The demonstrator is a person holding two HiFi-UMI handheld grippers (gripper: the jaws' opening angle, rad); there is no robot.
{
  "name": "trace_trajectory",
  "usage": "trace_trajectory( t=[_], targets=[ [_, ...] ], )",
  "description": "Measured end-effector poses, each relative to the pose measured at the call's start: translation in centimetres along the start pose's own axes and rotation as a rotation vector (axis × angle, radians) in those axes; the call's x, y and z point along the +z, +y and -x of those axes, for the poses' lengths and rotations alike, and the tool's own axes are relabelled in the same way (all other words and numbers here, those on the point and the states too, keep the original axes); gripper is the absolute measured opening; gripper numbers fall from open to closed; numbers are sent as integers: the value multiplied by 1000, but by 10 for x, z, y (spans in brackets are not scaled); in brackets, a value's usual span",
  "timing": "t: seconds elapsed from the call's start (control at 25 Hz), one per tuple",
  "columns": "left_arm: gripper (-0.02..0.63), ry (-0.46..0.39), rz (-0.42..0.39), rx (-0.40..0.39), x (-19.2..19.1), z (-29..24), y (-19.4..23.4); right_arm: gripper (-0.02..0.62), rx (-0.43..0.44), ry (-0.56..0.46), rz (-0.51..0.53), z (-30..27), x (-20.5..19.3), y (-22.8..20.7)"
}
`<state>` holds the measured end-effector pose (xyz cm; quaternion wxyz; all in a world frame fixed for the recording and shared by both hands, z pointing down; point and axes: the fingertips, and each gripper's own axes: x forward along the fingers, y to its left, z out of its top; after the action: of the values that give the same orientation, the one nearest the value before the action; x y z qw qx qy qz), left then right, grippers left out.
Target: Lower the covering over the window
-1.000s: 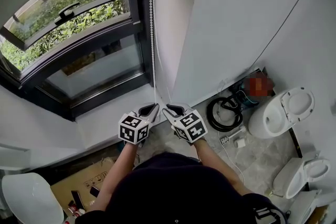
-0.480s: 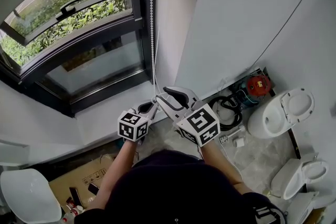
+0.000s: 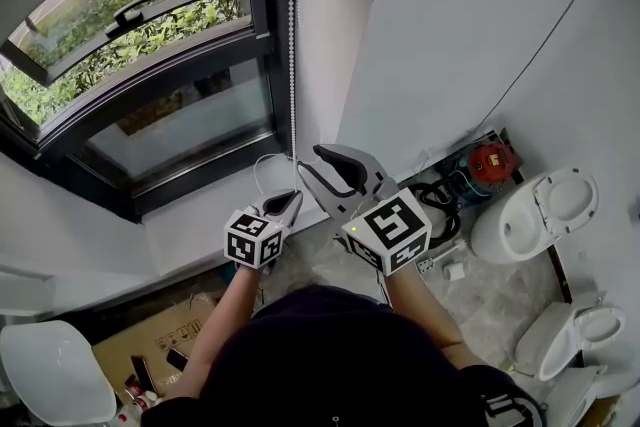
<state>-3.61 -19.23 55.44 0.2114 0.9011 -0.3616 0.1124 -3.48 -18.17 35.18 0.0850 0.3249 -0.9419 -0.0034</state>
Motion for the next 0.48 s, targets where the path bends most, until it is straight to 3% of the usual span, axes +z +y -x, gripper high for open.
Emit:
trace_trajectory(
  t=[0.48],
  targets=[
    [11, -5, 4, 14, -2, 4, -1, 92, -19, -21, 15, -30, 21, -13]
  ],
)
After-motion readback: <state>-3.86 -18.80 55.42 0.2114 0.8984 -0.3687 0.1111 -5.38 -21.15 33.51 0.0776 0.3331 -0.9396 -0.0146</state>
